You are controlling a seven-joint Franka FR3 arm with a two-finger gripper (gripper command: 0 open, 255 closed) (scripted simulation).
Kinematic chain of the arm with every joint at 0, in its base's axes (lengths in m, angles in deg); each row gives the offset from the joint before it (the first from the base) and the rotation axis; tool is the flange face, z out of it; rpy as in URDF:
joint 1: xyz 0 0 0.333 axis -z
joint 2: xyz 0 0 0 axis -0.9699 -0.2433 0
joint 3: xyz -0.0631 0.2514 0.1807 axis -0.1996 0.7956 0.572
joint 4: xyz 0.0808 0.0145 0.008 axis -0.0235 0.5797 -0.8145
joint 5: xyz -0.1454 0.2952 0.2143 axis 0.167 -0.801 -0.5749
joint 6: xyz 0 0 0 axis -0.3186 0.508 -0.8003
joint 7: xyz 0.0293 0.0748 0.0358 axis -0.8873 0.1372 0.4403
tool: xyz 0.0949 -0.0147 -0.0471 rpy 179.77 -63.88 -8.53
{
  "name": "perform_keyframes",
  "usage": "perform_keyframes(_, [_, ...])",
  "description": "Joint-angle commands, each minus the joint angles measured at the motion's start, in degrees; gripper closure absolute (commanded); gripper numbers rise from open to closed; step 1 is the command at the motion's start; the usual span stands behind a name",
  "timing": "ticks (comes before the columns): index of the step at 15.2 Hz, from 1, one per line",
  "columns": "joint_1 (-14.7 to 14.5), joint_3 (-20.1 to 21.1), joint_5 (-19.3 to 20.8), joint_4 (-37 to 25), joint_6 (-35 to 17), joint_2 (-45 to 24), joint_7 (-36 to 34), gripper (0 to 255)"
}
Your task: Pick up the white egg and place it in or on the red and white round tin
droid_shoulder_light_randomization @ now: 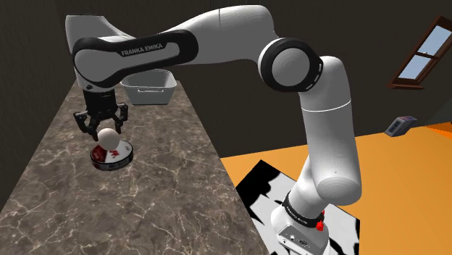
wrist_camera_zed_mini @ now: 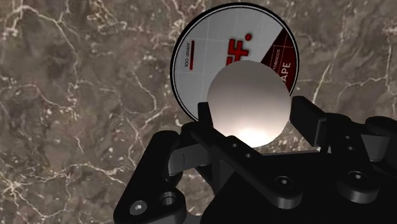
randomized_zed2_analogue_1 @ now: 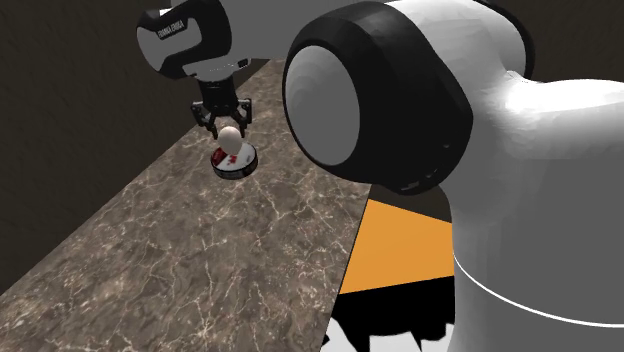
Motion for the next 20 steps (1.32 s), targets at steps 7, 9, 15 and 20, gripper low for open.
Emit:
perform_keyframes(7, [0.0, 0.0, 0.0, 0.1, -0.1, 0.0, 0.0, 0])
perform_keyframes(9, [0.0, 0.0, 0.0, 0.1, -0.1, 0.0, 0.0, 0])
perform_keyframes(15, [-0.1, 0.2, -0.4, -5.3, 6.5, 1.2, 0.3, 0])
perform_keyframes(20, [-0.1, 0.2, -0.4, -5.3, 6.5, 1.2, 0.3, 0])
